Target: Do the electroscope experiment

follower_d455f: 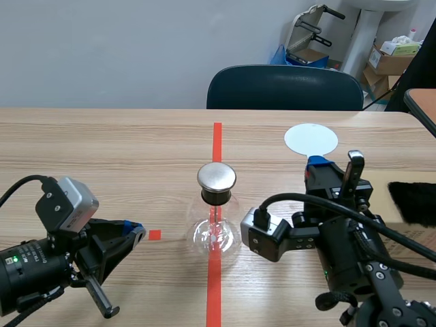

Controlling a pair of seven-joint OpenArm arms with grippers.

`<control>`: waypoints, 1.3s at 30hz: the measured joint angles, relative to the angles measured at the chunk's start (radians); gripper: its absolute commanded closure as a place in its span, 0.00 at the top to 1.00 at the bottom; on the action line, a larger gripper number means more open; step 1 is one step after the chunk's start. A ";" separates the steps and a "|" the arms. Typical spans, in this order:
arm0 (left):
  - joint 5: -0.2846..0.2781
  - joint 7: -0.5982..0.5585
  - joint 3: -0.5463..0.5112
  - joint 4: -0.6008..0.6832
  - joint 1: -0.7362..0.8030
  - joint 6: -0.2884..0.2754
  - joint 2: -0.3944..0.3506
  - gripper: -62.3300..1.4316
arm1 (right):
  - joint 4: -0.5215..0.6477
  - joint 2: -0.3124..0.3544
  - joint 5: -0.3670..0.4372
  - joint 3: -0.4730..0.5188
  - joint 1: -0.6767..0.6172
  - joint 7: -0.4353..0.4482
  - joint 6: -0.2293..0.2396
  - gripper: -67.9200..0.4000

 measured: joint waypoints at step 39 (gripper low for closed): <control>0.004 -0.040 0.195 -0.125 -0.134 0.000 0.080 0.07 | 0.000 0.000 0.003 0.001 0.000 0.005 -0.016 0.02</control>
